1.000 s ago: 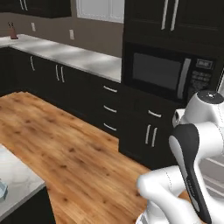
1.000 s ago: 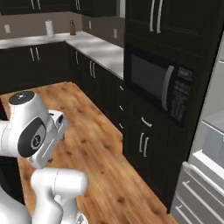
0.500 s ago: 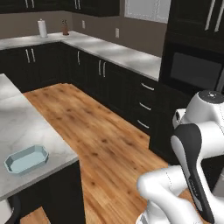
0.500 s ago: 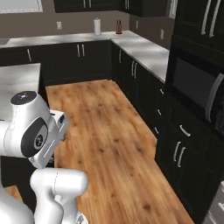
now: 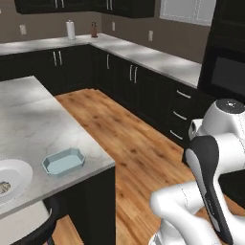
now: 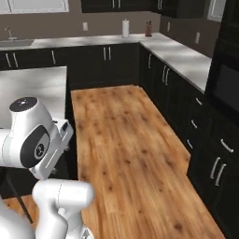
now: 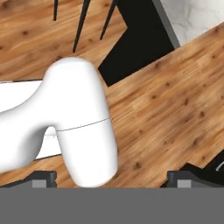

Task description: Place two dumplings into each of the tupperware containers and then place the containers in the fridge.

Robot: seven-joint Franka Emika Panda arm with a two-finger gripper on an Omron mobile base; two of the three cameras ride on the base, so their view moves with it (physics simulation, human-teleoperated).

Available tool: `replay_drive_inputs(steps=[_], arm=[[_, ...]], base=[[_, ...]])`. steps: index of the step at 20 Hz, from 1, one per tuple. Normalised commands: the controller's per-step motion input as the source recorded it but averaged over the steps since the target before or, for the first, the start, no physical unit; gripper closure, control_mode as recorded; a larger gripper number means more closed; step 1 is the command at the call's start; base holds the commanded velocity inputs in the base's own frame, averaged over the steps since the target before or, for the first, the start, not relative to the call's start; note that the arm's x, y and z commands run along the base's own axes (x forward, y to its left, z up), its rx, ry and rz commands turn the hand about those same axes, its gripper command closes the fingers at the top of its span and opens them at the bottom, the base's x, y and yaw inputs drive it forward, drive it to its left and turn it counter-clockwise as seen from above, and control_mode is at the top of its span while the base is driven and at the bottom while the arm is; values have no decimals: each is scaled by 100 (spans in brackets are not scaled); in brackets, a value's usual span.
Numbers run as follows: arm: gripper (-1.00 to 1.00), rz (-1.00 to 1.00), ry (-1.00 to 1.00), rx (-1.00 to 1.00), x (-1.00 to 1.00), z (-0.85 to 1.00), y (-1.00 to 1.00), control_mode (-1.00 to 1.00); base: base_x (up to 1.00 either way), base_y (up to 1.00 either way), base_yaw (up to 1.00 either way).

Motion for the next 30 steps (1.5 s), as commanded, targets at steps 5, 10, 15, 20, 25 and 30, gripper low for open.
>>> replay_drive_inputs(steps=[5, 10, 15, 20, 25, 30], arm=[[-100, 0, 0, 0, 0, 0, 0, 100], [-100, 0, 0, 0, 0, 0, 0, 100], [-100, 0, 0, 0, 0, 0, 0, 100], [-100, 0, 0, 0, 0, 0, 0, 100], [-100, 0, 0, 0, 0, 0, 0, 100], [-100, 0, 0, 0, 0, 0, 0, 100]], base=[[36, 48, 39], [30, 40, 20], [20, 60, 21], [30, 68, 19], [50, 47, 21], [66, 54, 25]])
